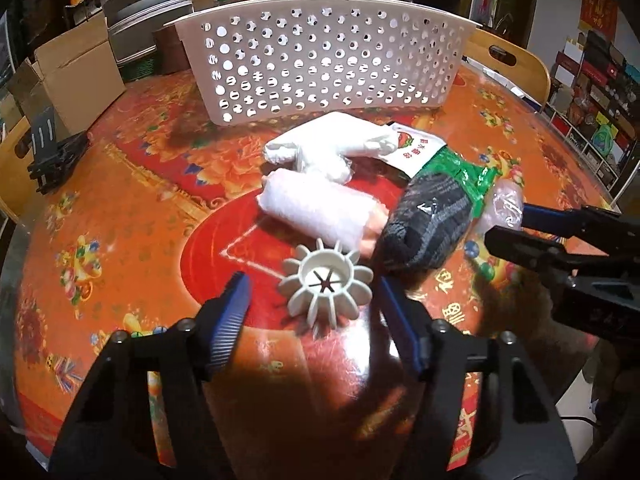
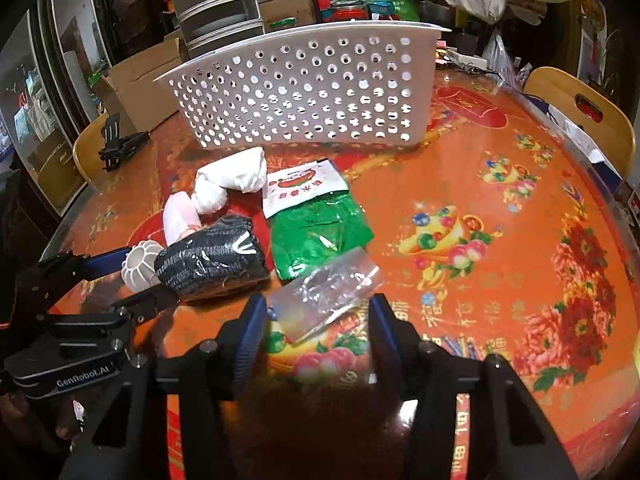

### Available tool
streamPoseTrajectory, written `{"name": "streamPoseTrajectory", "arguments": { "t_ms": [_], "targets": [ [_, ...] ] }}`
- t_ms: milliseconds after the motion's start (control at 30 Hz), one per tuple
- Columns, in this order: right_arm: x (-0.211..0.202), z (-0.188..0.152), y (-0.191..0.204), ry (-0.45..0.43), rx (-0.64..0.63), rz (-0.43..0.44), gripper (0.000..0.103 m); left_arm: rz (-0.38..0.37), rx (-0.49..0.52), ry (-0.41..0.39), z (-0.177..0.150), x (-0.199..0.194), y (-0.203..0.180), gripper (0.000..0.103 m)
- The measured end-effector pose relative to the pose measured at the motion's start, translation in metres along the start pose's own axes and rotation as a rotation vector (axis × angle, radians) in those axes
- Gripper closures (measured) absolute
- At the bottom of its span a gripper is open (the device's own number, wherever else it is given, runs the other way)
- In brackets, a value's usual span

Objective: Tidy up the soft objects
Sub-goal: 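Grasp the white ribbed plastic piece with the left tool while the right tool grasps the clear plastic bag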

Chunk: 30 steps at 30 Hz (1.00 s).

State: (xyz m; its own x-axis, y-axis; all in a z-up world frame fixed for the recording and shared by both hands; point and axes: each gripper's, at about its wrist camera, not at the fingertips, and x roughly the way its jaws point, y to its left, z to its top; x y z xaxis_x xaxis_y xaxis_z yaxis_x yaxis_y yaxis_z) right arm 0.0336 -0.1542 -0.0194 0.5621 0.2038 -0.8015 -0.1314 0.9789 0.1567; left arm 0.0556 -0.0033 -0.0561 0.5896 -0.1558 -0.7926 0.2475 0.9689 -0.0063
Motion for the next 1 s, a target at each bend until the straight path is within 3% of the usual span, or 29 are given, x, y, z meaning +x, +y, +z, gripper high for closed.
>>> {"name": "streamPoseTrajectory", "arguments": {
  "t_ms": [367, 1000],
  "targets": [
    [0.008, 0.005, 0.011, 0.011, -0.046, -0.027, 0.053, -0.032, 0.014, -0.026, 0.000, 0.000, 0.002, 0.061],
    [-0.006, 0.000, 0.005, -0.029, -0.039, 0.014, 0.057, -0.003, 0.006, -0.114, -0.004, -0.023, 0.003, 0.062]
  ]
}}
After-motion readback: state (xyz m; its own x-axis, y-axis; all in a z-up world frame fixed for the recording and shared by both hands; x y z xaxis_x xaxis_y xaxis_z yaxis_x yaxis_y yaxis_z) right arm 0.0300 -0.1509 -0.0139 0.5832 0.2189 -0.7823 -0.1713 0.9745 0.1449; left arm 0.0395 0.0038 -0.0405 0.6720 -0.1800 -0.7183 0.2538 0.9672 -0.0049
